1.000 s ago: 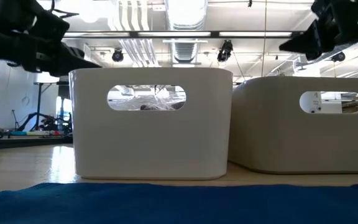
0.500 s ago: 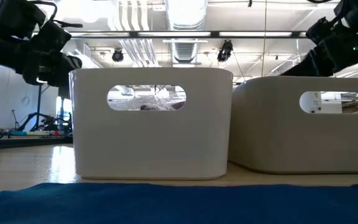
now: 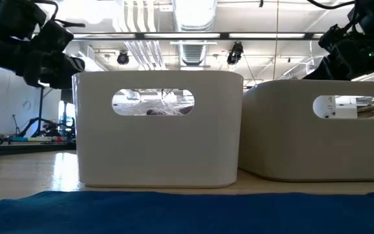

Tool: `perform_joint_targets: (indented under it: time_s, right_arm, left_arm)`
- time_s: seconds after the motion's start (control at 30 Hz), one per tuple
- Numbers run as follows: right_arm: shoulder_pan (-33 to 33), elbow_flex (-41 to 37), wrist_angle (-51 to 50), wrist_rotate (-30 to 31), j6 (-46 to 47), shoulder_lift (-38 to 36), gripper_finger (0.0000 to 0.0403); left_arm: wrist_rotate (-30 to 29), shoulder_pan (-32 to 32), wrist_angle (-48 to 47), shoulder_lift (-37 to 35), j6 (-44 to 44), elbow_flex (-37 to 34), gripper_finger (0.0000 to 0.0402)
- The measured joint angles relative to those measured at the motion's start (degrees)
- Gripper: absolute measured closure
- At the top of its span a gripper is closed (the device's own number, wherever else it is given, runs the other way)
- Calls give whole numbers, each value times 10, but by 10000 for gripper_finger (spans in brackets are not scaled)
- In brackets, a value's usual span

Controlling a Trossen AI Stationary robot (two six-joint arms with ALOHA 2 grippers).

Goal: Pick & Place Toothbrushes
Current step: Return to Home Position

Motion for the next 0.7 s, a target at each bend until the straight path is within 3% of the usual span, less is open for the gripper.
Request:
perform_joint_targets:
  time_s: [0.33, 0.53, 0.7]
  right_arm:
    - [62, -1, 0, 1, 0, -12, 394]
    - [101, -12, 0, 1, 0, -24, 394]
    - [120, -39, 1, 0, 0, -55, 394]
  left_arm:
    - [0, -1, -4, -91, 0, -54, 390]
    - [1, -2, -109, -152, -3, -55, 390]
    - [2, -9, -105, -191, -3, -56, 390]
